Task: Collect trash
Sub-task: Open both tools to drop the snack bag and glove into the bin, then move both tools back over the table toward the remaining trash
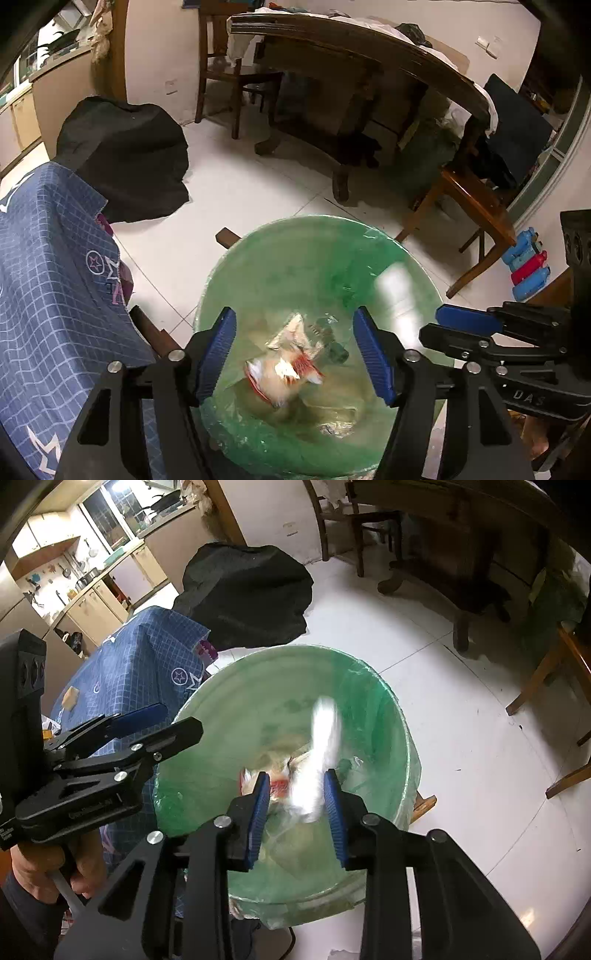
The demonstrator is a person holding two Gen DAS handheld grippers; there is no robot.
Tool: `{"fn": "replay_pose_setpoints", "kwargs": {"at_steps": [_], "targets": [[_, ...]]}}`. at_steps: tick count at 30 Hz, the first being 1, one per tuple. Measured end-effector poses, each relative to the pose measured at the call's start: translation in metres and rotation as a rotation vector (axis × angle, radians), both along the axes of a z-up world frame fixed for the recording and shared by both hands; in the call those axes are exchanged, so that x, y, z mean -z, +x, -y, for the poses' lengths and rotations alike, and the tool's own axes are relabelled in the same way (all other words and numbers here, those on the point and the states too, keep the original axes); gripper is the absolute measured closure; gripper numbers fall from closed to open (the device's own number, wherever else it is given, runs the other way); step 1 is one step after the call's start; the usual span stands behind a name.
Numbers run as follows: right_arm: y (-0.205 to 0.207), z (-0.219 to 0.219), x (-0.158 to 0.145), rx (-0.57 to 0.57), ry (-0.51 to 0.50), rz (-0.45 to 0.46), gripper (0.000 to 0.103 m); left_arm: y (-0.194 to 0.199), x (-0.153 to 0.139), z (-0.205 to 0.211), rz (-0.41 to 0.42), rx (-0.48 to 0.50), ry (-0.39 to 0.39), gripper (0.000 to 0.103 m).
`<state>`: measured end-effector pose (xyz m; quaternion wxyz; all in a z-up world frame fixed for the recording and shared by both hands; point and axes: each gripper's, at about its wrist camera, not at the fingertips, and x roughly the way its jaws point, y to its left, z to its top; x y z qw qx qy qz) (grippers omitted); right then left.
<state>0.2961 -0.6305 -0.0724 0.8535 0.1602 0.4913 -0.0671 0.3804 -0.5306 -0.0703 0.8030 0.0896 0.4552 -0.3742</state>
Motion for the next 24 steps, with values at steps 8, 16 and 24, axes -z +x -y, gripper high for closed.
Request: {"fn": "replay_pose_setpoints", "kwargs": {"at_steps": [8,16,24], "targets": [[-0.005,-0.001,-0.003,0.006,-0.001,0.013,0.073,-0.002,-0.006,-0.007,0.011,-0.020,0.005,0.036],[-0.025,-0.031,-0.031,-0.021,-0.075,0.125,0.046,-0.019,-0.020,-0.038,0.033,-0.036,-0.016,0.036],[-0.072,-0.110,-0.065,-0.093,-0.224,0.397,0.017,-0.045,-0.056,-0.145,0.121,-0.124,-0.050,0.036]]}}
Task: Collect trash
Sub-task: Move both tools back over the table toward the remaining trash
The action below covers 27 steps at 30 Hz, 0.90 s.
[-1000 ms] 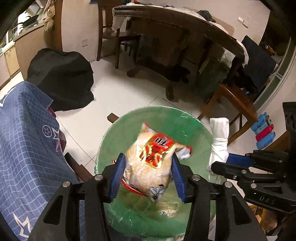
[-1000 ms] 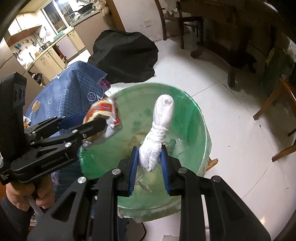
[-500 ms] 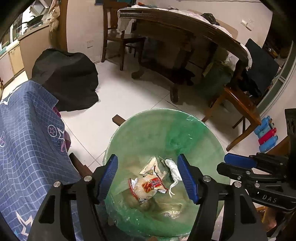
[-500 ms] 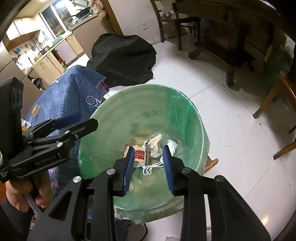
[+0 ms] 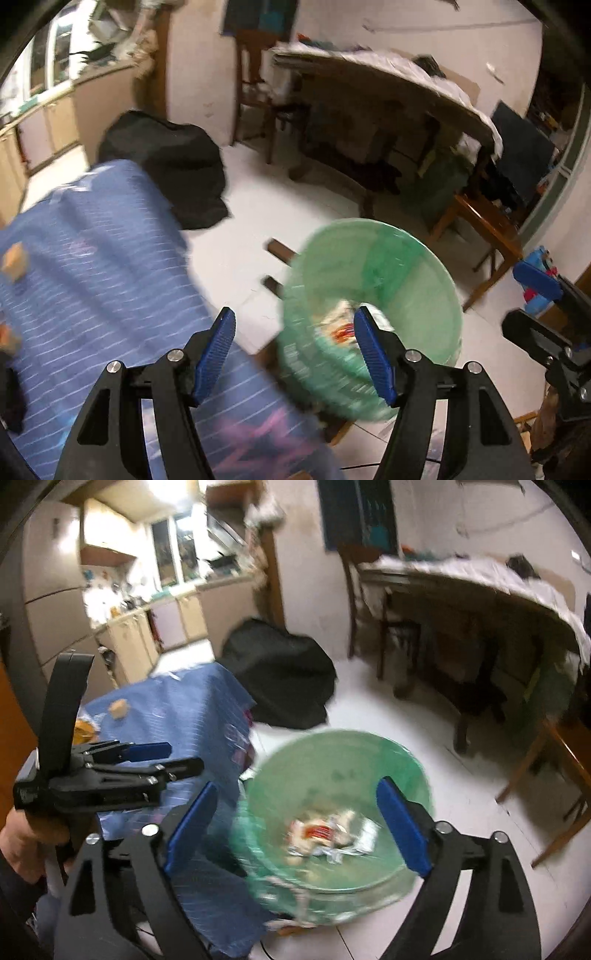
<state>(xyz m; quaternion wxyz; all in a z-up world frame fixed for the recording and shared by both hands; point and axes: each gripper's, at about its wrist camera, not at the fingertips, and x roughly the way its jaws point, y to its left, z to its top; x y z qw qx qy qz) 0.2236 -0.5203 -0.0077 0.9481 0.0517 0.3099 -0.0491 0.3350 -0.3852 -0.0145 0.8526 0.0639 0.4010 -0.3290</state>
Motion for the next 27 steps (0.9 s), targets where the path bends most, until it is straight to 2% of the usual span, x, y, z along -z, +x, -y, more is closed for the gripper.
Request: {"fn": "replay_pose_setpoints", "kwargs": {"at_steps": [2,4,8,9,14,16,19,24,27], "targets": [[-0.004,-0.018,0.000,-0.039,0.002,0.025,0.015,-0.003,-0.011,-0.044,0.031,-0.058,-0.015,0.036],[-0.006,-0.035,0.004,-0.075,0.013,0.035,0.015,-0.005,-0.022,-0.101,0.058,-0.156,-0.032,0.036],[0.001,-0.068,0.020,-0.154,0.047,0.014,0.015,-0.010,-0.032,-0.231,0.078,-0.402,-0.050,0.036],[0.004,-0.076,0.025,-0.173,0.056,0.000,0.015,-0.012,-0.030,-0.275,0.063,-0.495,-0.063,0.036],[0.024,-0.118,0.041,-0.243,0.088,-0.056,0.015,-0.031,-0.014,-0.435,-0.033,-0.868,-0.142,0.036],[0.029,-0.137,0.044,-0.279,0.094,-0.070,0.015,-0.032,-0.008,-0.467,-0.068,-0.937,-0.165,0.036],[0.033,-0.168,0.046,-0.338,0.087,-0.081,0.015,-0.026,-0.002,-0.492,-0.091,-1.004,-0.189,0.036],[0.040,-0.208,0.044,-0.418,0.079,-0.088,0.015,0.005,0.010,-0.492,-0.141,-1.028,-0.189,0.035],[0.040,-0.221,0.042,-0.444,0.061,-0.086,0.015,0.021,0.015,-0.492,-0.144,-1.054,-0.155,0.034]]}}
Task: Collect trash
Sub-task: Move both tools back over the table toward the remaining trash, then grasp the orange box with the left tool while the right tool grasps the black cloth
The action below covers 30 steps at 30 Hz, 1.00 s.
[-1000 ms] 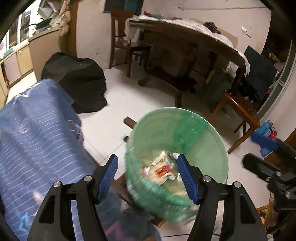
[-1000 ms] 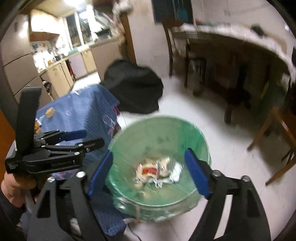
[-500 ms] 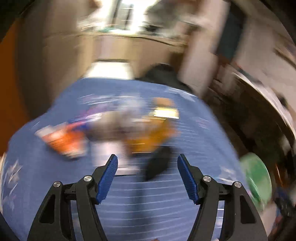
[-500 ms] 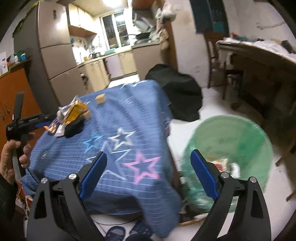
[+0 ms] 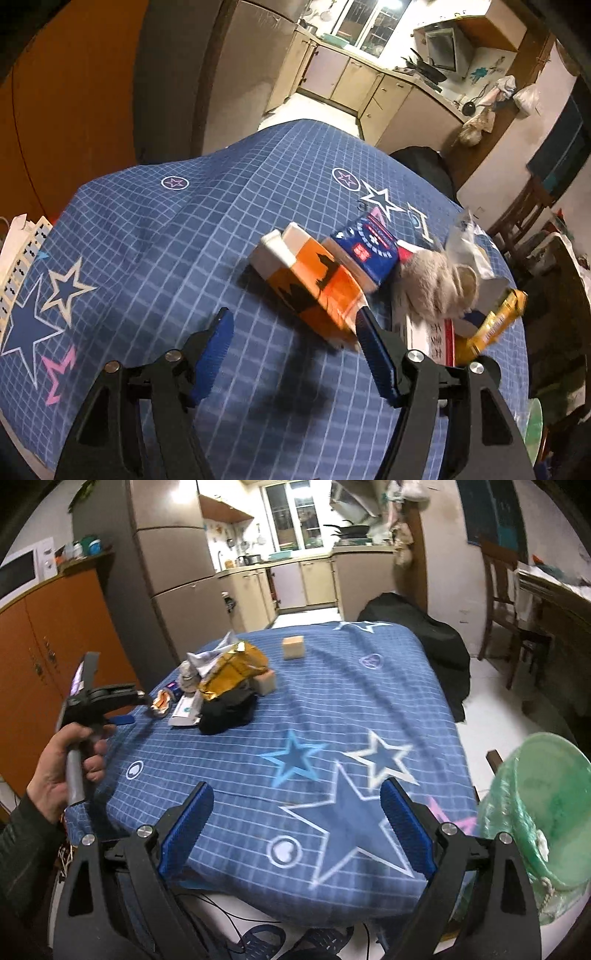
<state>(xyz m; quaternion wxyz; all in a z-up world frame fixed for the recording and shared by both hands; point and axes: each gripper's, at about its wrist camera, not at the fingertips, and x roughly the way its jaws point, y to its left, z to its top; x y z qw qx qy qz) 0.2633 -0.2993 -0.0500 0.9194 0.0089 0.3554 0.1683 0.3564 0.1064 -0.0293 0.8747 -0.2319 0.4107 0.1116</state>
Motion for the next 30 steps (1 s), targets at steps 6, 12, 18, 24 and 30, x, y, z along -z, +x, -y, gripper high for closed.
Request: {"fn": "replay_pose_setpoints", "kwargs": {"at_steps": [6,12,18,24,30], "targets": [[0.014,-0.020,0.000,-0.038,0.013,-0.001,0.015,0.011,0.011,-0.004,-0.004,-0.040,0.031,0.056],[0.050,-0.042,0.013,-0.102,0.092,-0.061,0.042,-0.008,0.015,-0.006,0.041,-0.011,0.050,0.078],[0.095,-0.076,0.033,-0.123,0.132,-0.117,0.043,-0.026,0.009,-0.007,0.081,0.049,0.080,0.093],[0.133,-0.109,0.046,-0.125,0.091,-0.131,0.031,-0.031,0.018,-0.004,0.062,0.137,0.109,0.093],[0.147,-0.128,0.050,-0.121,0.011,-0.129,0.031,-0.029,0.028,-0.012,0.052,0.150,0.120,0.088]]}}
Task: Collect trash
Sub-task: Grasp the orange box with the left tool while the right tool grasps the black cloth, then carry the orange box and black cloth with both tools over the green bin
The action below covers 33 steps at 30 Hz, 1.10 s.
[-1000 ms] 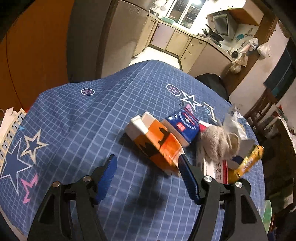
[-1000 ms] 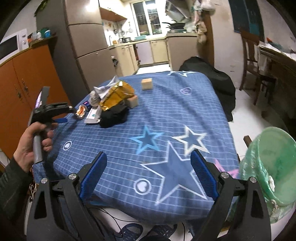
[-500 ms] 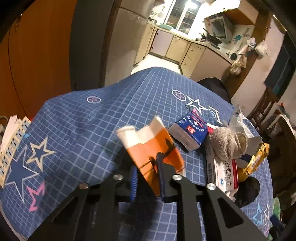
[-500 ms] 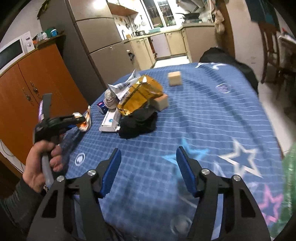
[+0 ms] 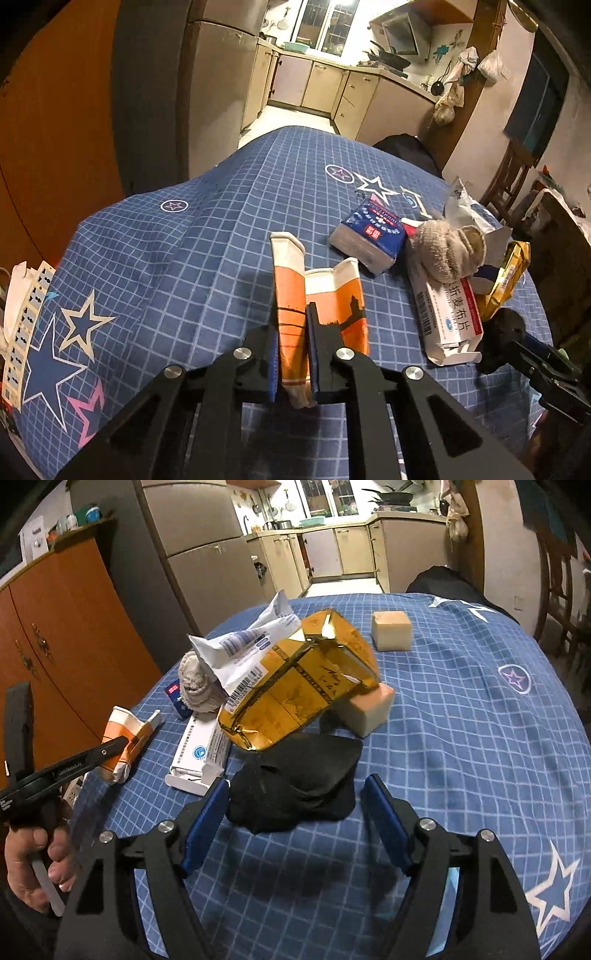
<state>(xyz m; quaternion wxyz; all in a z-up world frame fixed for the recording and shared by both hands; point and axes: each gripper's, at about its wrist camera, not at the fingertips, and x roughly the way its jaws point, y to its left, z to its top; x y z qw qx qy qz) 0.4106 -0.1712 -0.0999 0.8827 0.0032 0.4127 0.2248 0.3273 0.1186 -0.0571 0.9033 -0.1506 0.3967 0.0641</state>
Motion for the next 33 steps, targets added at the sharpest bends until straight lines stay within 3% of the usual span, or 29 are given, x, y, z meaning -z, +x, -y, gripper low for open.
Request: {"fn": "replay_pose_setpoints", "kwargs": {"at_steps": [1,3,5,7,9,22,33], "targets": [[0.000,-0.001,0.000,0.000,-0.006,0.004,0.033,0.002,0.003,0.000,-0.010,0.011,-0.006,0.086],[-0.001,-0.009,0.000,-0.017,-0.023,0.015,0.041,0.001,0.006,0.001,-0.002,0.013,-0.001,0.071],[-0.005,-0.012,-0.001,-0.023,-0.032,0.031,0.048,0.000,0.006,0.001,0.005,0.016,-0.003,0.071],[-0.008,-0.014,-0.002,-0.018,-0.024,0.034,0.051,-0.001,0.007,0.000,0.009,0.019,-0.016,0.076],[-0.011,-0.013,-0.004,-0.007,-0.007,0.046,0.052,-0.003,0.007,0.000,0.013,0.022,-0.018,0.092],[-0.068,0.022,-0.044,0.040,0.078,0.150,0.053,-0.039,-0.030,0.028,0.116,0.080,-0.010,0.092],[-0.098,0.062,-0.076,0.091,0.071,0.220,0.053,-0.057,-0.076,0.109,0.197,0.241,-0.007,0.092]]}}
